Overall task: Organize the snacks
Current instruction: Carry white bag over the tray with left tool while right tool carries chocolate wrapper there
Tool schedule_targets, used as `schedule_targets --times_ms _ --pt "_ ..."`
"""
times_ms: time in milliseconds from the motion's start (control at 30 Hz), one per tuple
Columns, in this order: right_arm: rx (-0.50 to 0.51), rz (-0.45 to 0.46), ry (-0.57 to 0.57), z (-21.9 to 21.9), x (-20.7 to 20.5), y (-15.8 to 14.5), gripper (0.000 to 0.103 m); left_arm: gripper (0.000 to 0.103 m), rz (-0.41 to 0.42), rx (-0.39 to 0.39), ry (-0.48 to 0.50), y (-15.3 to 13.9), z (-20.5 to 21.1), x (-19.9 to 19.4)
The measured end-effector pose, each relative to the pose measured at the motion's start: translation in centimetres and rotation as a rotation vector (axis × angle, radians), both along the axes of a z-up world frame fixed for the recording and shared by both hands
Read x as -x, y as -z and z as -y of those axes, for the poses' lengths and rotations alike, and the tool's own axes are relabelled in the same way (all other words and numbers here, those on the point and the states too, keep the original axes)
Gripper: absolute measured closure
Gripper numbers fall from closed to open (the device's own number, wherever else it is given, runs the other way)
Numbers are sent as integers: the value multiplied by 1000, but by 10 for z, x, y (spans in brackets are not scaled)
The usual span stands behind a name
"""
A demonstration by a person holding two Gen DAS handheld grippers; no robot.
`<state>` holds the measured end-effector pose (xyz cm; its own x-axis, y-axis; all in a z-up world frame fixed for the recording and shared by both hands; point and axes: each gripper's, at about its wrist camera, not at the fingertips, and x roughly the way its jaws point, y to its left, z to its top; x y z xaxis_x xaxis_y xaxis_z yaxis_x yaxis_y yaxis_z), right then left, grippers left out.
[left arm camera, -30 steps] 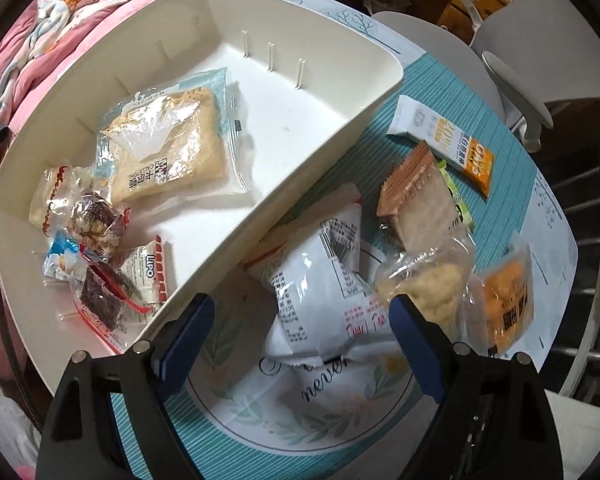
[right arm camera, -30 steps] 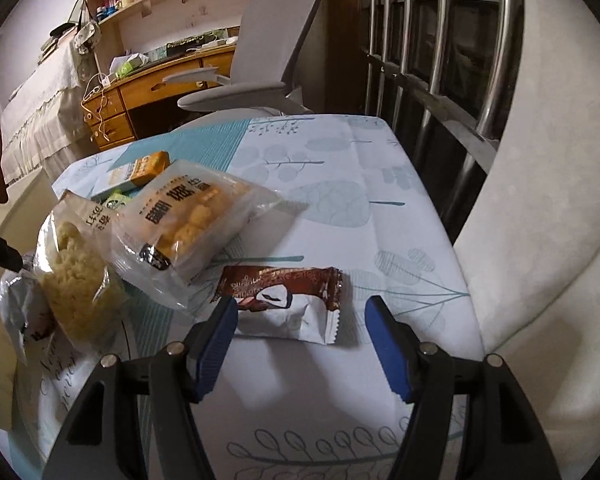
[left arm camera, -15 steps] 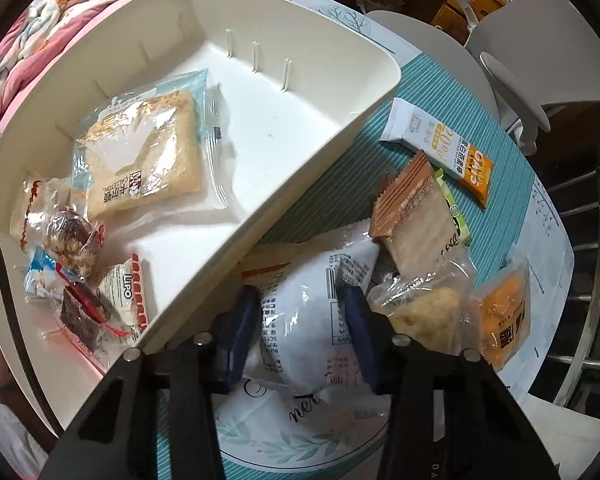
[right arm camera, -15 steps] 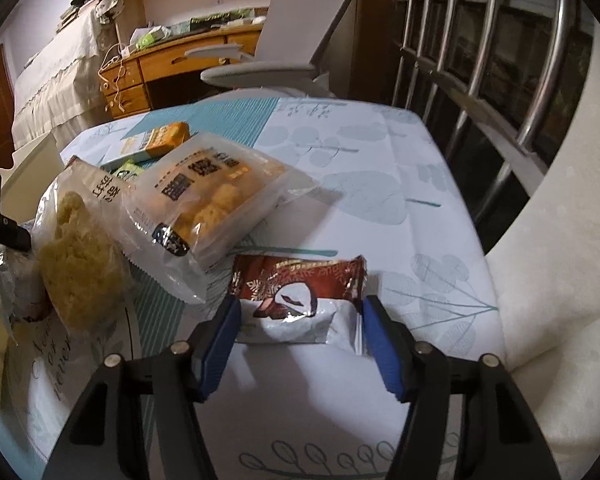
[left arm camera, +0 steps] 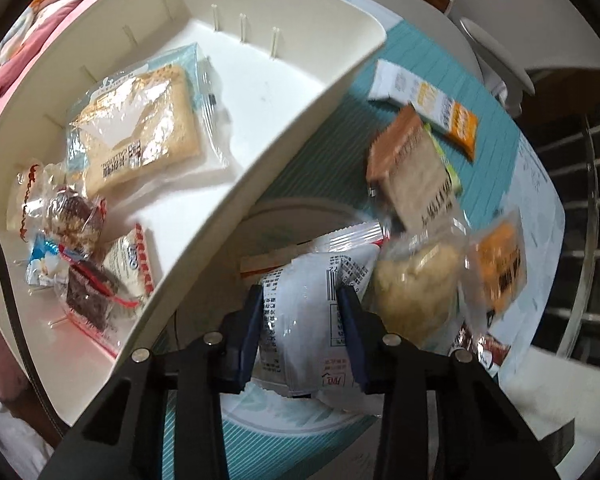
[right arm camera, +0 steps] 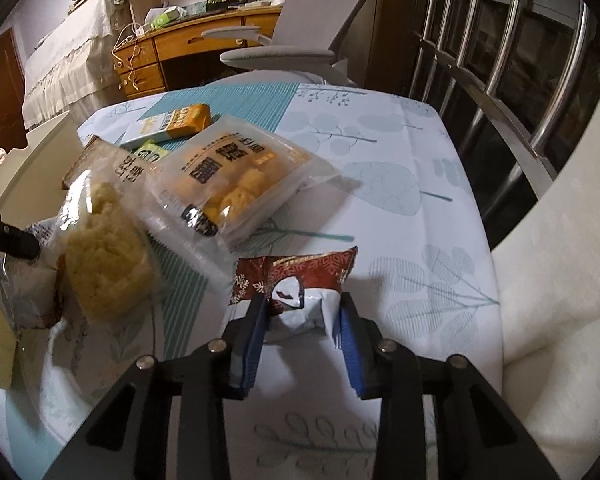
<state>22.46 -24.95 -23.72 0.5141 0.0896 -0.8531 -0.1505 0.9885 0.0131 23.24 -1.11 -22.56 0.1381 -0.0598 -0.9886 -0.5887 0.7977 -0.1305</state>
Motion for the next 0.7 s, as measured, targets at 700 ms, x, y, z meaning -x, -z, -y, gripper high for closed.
schedule_targets --times_ms 700 --pt "-113 -183 -14 -21 98 -14 74 67 24 147 308 -81 0 85"
